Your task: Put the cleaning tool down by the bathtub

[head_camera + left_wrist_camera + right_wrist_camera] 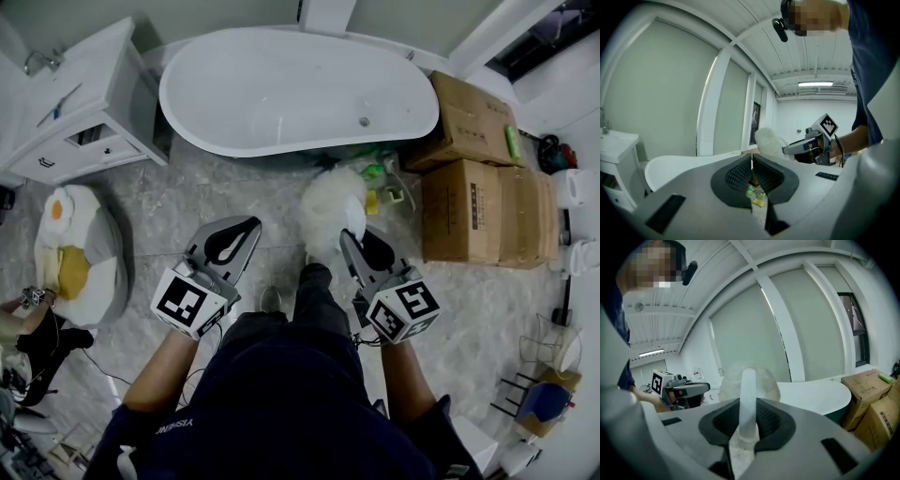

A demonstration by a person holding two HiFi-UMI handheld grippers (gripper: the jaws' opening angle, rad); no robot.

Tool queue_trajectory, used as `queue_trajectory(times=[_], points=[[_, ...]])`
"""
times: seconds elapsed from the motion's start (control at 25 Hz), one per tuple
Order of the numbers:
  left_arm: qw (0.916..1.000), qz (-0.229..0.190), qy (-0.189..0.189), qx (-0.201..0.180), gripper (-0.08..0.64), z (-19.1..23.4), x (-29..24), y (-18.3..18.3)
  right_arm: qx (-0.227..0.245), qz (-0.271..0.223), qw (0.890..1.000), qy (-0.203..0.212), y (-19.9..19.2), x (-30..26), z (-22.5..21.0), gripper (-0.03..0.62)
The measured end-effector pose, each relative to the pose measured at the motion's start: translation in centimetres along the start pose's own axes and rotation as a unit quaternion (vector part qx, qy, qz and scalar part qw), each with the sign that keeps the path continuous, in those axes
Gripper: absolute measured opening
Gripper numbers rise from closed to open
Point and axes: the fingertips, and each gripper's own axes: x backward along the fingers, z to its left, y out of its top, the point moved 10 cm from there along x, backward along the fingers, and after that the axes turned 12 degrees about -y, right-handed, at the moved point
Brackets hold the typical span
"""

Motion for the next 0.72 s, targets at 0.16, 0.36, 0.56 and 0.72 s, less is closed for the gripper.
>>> queue_trajectory(times=[0.16,0.36,0.56,0.72], points=[[0.9998,0.01,0.016,0.005,0.034,1.3,-2.0,0.0,0.005,0.01,1.0,0.017,0.4,-2.6,-2.2,0.084],[0.9983,0.024,0.047,0.023,0.034,3.1,-5.1,-0.4,0.009,0.026,0.999,0.04,1.1,-6.3,-5.9,0.084],[0.995,0.04,0.081,0.043,0.034,5.4,-8.1,-1.5,0.028,0.045,0.997,0.055,1.5,-10.8,-9.7,0.084],[0.9913,0.057,0.103,0.059,0.034,7.4,-10.4,-2.9,0.037,0.055,0.995,0.072,1.5,-14.9,-12.3,0.084]])
